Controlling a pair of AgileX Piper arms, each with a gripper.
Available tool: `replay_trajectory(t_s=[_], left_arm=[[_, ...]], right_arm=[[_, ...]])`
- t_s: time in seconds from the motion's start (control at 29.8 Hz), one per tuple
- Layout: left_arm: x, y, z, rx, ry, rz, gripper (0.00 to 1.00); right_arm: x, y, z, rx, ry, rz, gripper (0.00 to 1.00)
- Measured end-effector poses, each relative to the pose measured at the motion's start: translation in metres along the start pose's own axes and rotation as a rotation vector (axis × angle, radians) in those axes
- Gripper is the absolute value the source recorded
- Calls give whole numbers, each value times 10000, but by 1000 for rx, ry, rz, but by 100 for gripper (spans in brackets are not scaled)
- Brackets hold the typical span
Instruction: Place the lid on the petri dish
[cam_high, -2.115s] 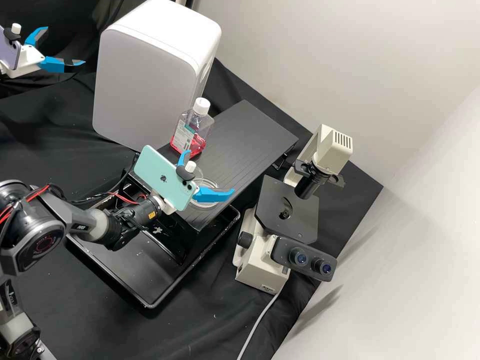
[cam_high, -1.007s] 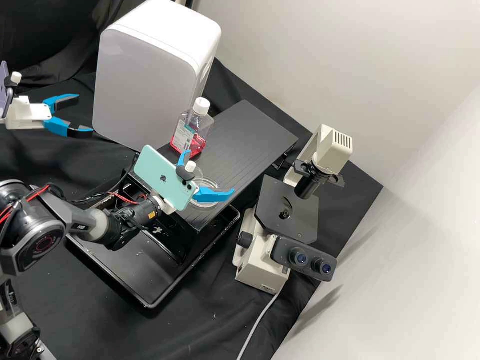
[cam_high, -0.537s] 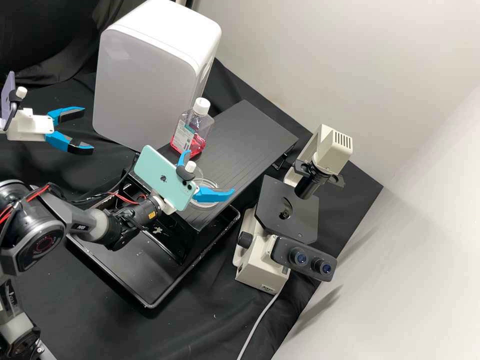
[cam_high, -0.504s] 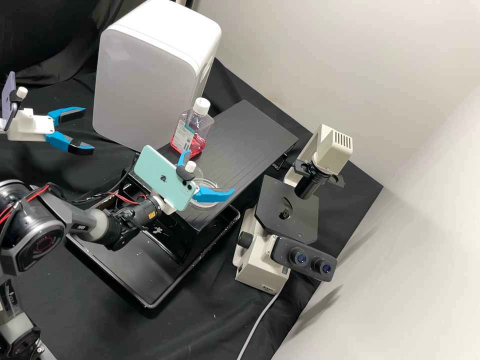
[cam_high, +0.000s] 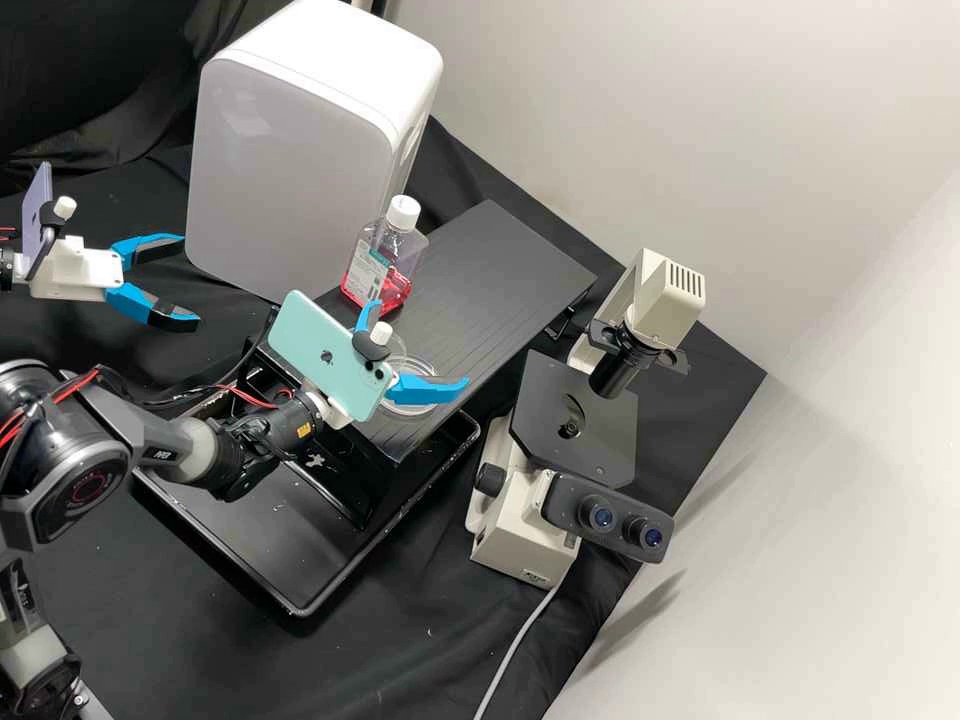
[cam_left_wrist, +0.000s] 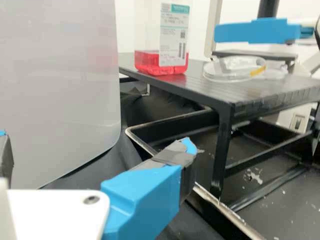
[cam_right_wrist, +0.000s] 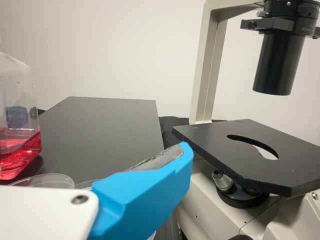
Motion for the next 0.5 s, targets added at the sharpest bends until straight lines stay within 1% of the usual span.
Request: replay_trajectory(t_s=[0.13, 0.3, 0.4, 0.47, 0.5], left_arm=[[1, -8, 28, 7, -10, -3, 100], [5, -35, 93, 9, -34, -13, 100], [7, -55, 136, 39, -50, -18, 100], [-2, -84, 157, 61, -58, -29, 100], [-6, -98, 173, 65, -64, -35, 100]], right_arm=[[0, 0, 0, 0, 0, 0, 100], [0, 0, 0, 0, 0, 0, 100], [0, 0, 0, 0, 0, 0, 100], [0, 0, 0, 0, 0, 0, 100], [0, 0, 0, 0, 0, 0, 100]])
